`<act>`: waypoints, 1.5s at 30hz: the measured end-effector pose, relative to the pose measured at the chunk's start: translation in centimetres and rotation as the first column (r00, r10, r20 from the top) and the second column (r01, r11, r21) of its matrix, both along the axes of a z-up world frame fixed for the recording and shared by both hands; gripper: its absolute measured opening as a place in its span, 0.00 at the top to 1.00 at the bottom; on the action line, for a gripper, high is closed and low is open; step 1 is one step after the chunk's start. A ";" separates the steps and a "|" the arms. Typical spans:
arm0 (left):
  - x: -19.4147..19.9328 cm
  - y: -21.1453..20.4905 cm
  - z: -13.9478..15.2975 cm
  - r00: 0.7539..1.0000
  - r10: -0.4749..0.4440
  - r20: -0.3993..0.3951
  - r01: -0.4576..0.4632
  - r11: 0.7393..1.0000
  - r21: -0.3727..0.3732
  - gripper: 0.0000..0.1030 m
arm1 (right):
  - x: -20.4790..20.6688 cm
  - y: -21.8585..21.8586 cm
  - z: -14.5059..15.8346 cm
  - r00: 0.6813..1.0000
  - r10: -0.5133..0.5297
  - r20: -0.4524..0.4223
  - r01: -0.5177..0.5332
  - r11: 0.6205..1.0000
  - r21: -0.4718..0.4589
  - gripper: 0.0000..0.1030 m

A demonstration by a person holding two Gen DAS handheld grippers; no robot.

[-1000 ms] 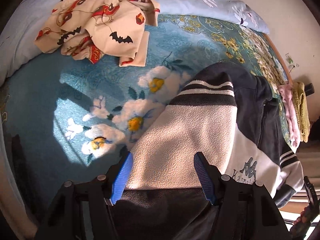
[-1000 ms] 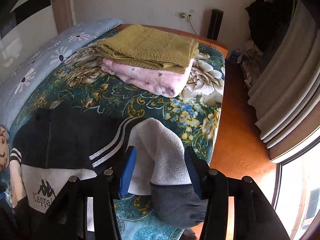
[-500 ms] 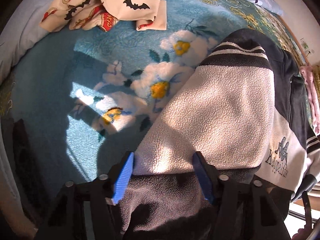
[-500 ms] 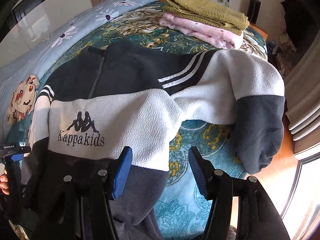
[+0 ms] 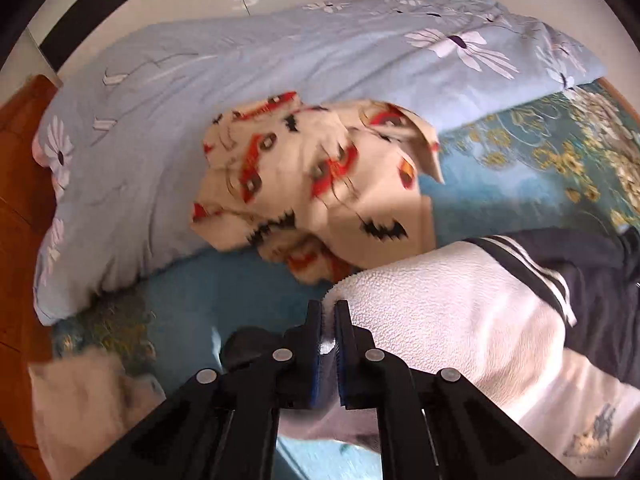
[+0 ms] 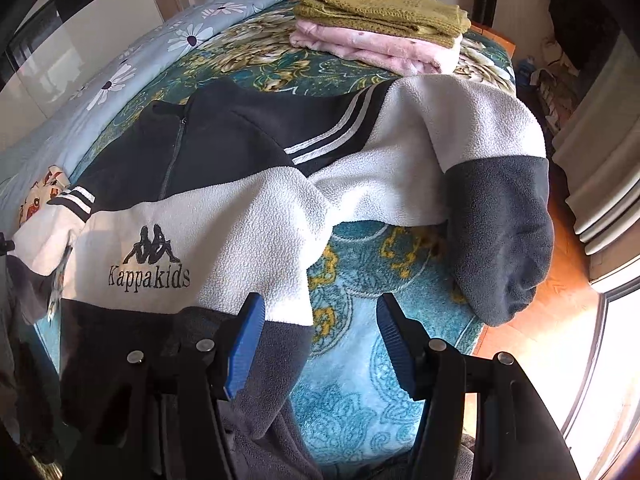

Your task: Fold clothes

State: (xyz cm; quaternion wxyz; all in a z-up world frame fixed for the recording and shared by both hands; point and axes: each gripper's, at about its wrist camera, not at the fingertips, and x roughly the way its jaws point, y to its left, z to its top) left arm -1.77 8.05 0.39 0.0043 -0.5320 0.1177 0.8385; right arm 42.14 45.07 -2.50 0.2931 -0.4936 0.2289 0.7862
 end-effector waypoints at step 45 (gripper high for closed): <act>10.9 14.7 12.3 0.858 -0.247 -0.450 0.412 0.855 0.316 0.94 | -1.9 -2.3 -1.7 0.994 0.102 0.026 -0.101 0.993 -0.056 0.42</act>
